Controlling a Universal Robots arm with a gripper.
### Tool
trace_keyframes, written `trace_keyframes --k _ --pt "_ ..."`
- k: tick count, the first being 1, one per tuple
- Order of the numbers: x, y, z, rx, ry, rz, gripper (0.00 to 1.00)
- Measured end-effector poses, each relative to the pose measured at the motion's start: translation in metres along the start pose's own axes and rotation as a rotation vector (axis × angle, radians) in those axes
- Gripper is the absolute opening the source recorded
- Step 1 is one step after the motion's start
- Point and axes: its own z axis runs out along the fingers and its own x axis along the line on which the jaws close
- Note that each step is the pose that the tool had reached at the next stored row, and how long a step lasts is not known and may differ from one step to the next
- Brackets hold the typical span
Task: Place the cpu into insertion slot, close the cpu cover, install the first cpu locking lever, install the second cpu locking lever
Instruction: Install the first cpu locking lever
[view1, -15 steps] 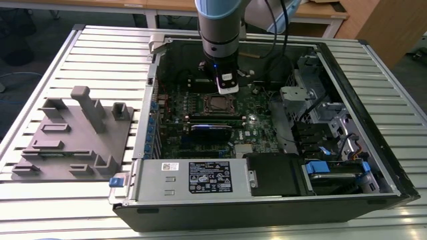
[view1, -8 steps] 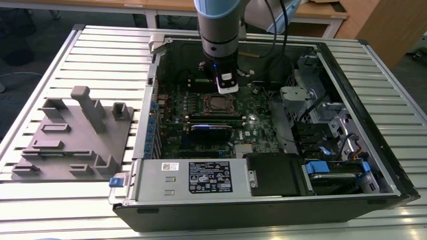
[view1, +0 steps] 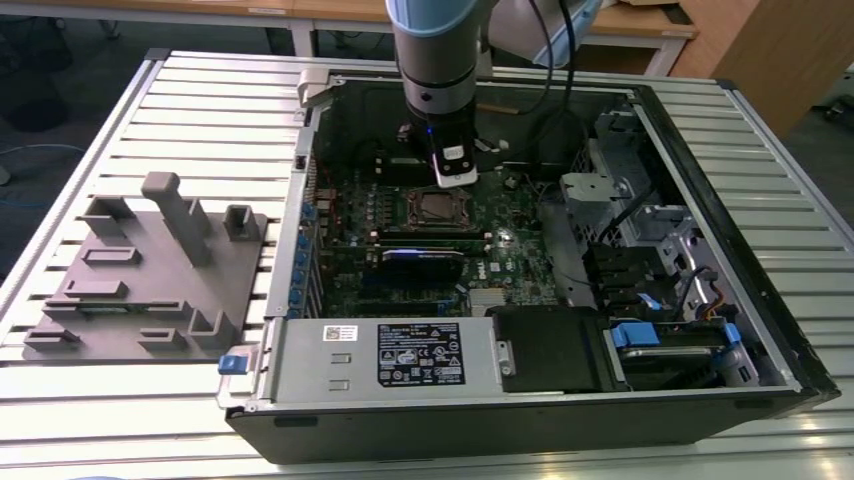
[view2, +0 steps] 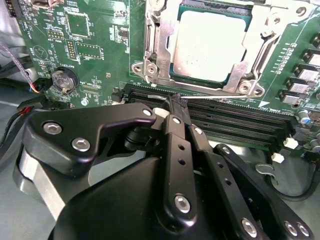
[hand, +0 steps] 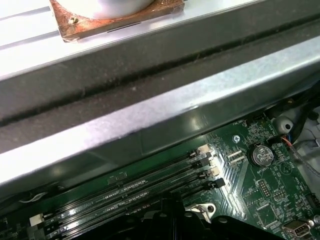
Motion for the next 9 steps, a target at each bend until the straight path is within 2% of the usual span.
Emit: trace_keyframes --k 9 --pt "0.0032 -0.0006 0.0 -0.001 -0.0032 -0.001 0.11"
